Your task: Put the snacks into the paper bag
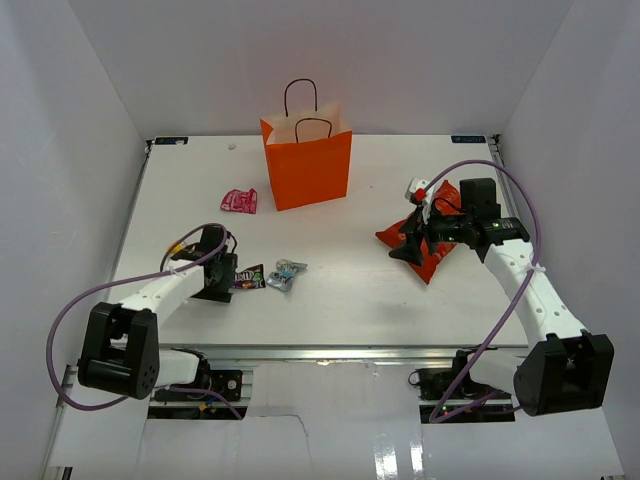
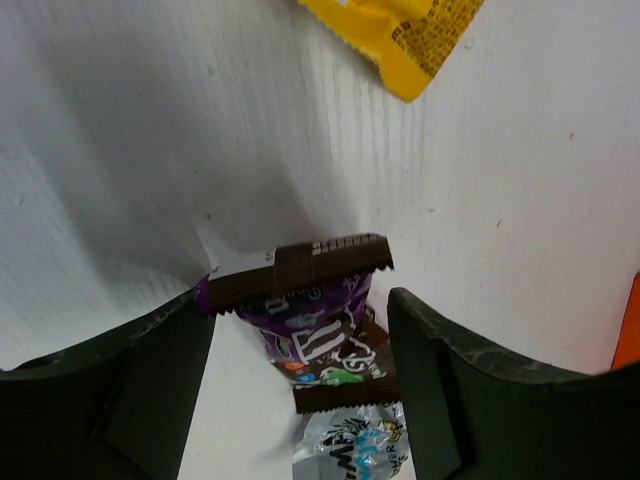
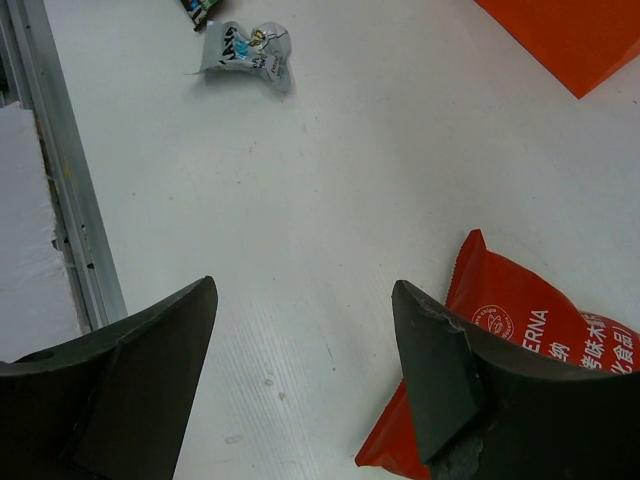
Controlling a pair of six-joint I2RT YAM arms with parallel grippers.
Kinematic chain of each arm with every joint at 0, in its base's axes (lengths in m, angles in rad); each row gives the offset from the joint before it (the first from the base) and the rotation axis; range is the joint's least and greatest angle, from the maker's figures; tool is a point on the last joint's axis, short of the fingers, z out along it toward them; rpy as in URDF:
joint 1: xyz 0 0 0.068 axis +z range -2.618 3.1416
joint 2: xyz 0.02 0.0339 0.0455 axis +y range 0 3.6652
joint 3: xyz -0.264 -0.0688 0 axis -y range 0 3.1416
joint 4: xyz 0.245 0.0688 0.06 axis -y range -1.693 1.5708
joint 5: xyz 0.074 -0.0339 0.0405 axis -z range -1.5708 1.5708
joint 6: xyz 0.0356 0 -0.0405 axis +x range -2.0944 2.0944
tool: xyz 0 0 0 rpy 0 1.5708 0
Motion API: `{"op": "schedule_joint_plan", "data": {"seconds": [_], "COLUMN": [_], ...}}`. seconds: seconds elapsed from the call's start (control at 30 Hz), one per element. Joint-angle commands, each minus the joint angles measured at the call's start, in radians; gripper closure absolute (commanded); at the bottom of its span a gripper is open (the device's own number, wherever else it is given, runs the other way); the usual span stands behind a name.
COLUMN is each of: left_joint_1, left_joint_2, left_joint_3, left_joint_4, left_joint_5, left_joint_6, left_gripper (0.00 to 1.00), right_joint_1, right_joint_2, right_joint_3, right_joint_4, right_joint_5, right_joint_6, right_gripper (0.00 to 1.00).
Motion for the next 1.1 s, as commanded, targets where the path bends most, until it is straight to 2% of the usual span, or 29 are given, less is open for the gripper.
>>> {"op": "schedule_joint_plan", "data": {"seconds": [0.0, 0.3, 0.4, 0.63, 0.77, 0.9, 1.07], "left_joint_1": [0.038, 0.065, 0.067, 0.065, 0.065, 0.065, 0.065], "left_joint_2": [0.013, 0.0, -0.032, -0.132, -0.164, -0.116, 0.039], "left_joint_3": [0.011, 0.014, 0.04, 0.163, 0.287, 0.457, 0.69], "left_joint_4": [0.038, 0.095, 0.096, 0.162, 0.262, 0.329, 0.4], "left_joint_5": [0.041, 0.07, 0.061, 0.064, 0.081, 0.111, 0.113], "left_joint_6": [-0.03, 0.077, 0.143, 0.417, 0.572, 0.649, 0.672], "left_gripper": [0.21, 0.62, 0.69, 0.8, 0.82, 0.83, 0.85], "right_joint_1": [-0.005, -0.005, -0.005, -0.005, -0.005, -0.005, -0.005], "right_joint_2": [-0.006, -0.006, -0.009, -0.009, -0.007, -0.01, -0.026], "right_joint_3": [0.01, 0.018, 0.015, 0.017, 0.018, 0.014, 0.001], "right_joint_4": [0.03, 0.037, 0.035, 0.037, 0.044, 0.052, 0.055], "right_joint_5": [-0.042, -0.047, -0.048, -0.05, -0.048, -0.05, -0.053], "right_joint_6": [0.021, 0.044, 0.046, 0.046, 0.047, 0.054, 0.055], "right_gripper": [0.23, 0.23, 0.23, 0.23, 0.23, 0.23, 0.23]}}
